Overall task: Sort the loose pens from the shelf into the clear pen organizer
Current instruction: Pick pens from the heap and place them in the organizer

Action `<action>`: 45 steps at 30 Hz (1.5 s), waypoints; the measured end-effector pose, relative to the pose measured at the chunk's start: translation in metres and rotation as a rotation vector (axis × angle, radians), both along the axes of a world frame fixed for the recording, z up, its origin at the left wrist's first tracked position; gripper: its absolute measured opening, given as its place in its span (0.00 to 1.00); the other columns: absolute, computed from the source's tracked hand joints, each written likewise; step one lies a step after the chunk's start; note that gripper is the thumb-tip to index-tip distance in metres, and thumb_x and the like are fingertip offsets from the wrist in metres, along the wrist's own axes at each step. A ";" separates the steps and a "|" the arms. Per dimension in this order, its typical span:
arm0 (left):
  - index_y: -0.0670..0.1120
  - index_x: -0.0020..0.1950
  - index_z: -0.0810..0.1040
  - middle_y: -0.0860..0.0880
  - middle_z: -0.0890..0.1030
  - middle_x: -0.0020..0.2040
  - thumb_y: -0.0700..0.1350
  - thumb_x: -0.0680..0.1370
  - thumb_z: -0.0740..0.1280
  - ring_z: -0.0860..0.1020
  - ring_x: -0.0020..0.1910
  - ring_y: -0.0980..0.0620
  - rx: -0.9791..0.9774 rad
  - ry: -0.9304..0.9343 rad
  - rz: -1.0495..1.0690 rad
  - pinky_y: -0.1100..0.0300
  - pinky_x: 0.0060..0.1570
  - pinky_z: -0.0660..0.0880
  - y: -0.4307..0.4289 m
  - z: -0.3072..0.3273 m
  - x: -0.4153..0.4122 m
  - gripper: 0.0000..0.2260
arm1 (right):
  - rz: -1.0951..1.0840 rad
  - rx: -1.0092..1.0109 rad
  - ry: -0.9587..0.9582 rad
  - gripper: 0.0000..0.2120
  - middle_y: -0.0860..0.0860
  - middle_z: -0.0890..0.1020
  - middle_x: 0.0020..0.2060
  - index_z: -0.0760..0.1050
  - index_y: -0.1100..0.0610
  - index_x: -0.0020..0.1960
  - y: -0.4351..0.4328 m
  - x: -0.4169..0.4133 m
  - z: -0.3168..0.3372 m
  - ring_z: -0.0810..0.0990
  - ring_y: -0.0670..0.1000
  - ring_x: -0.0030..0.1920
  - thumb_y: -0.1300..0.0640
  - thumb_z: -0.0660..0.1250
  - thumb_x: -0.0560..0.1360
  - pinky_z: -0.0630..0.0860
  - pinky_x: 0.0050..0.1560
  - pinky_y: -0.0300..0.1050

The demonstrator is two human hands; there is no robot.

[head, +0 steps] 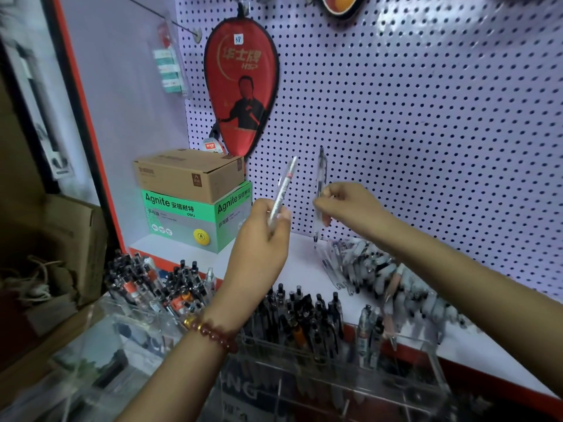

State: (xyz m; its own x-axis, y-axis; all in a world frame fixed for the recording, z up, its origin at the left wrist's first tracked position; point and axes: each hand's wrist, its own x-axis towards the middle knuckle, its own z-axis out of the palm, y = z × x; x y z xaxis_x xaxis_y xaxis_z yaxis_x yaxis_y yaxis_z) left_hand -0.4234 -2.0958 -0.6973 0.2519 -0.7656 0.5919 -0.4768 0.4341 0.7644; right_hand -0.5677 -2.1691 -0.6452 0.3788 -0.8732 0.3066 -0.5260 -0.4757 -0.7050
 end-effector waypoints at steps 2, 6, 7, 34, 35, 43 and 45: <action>0.49 0.42 0.68 0.53 0.64 0.28 0.45 0.82 0.59 0.63 0.25 0.59 -0.033 0.002 -0.107 0.64 0.27 0.60 0.008 0.004 -0.010 0.09 | 0.073 0.012 -0.055 0.10 0.48 0.81 0.28 0.74 0.60 0.40 0.031 -0.006 0.007 0.71 0.51 0.35 0.56 0.64 0.77 0.71 0.41 0.44; 0.49 0.43 0.70 0.56 0.72 0.29 0.49 0.83 0.56 0.66 0.29 0.54 -0.008 0.026 -0.313 0.58 0.32 0.67 0.028 0.008 -0.031 0.10 | 0.177 0.053 -0.124 0.07 0.48 0.82 0.30 0.75 0.55 0.43 0.075 -0.020 0.000 0.71 0.56 0.35 0.56 0.63 0.78 0.71 0.42 0.48; 0.48 0.43 0.69 0.56 0.73 0.30 0.51 0.82 0.55 0.68 0.31 0.53 0.005 0.035 -0.355 0.54 0.35 0.68 0.032 0.007 -0.035 0.11 | 0.187 0.053 -0.140 0.06 0.48 0.83 0.30 0.75 0.55 0.44 0.081 -0.024 -0.004 0.72 0.61 0.34 0.56 0.62 0.79 0.72 0.42 0.51; 0.58 0.66 0.64 0.59 0.71 0.54 0.48 0.74 0.72 0.71 0.57 0.63 0.228 -0.475 -0.495 0.64 0.57 0.68 0.062 -0.011 -0.072 0.25 | -0.190 -0.226 -0.380 0.14 0.44 0.66 0.21 0.75 0.61 0.37 0.113 -0.104 -0.030 0.62 0.44 0.22 0.60 0.59 0.79 0.62 0.27 0.36; 0.57 0.66 0.66 0.60 0.70 0.56 0.49 0.74 0.72 0.69 0.58 0.64 0.193 -0.536 -0.429 0.65 0.59 0.67 0.062 -0.011 -0.071 0.24 | -0.216 -0.246 -0.361 0.14 0.46 0.65 0.22 0.73 0.65 0.38 0.109 -0.108 -0.031 0.61 0.45 0.23 0.59 0.59 0.79 0.61 0.28 0.40; 0.56 0.63 0.75 0.57 0.76 0.59 0.55 0.75 0.69 0.78 0.51 0.54 0.220 -0.752 -0.246 0.47 0.64 0.67 0.050 -0.020 -0.065 0.17 | -0.051 -0.009 0.081 0.10 0.53 0.68 0.29 0.68 0.61 0.41 0.089 -0.113 -0.052 0.66 0.50 0.29 0.56 0.61 0.78 0.68 0.35 0.45; 0.56 0.62 0.76 0.57 0.78 0.58 0.54 0.75 0.69 0.77 0.52 0.56 0.238 -0.772 -0.249 0.47 0.64 0.68 0.048 -0.021 -0.065 0.16 | 0.001 0.066 0.114 0.09 0.51 0.69 0.28 0.68 0.60 0.42 0.089 -0.111 -0.056 0.67 0.49 0.27 0.56 0.62 0.78 0.68 0.32 0.44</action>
State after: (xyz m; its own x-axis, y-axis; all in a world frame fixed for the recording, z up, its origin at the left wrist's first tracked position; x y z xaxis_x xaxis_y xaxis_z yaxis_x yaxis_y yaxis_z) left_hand -0.4883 -2.0478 -0.7183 -0.3499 -0.8710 0.3448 -0.8142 0.4648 0.3479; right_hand -0.6785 -2.0802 -0.7015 0.4087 -0.8897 0.2034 -0.6043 -0.4308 -0.6702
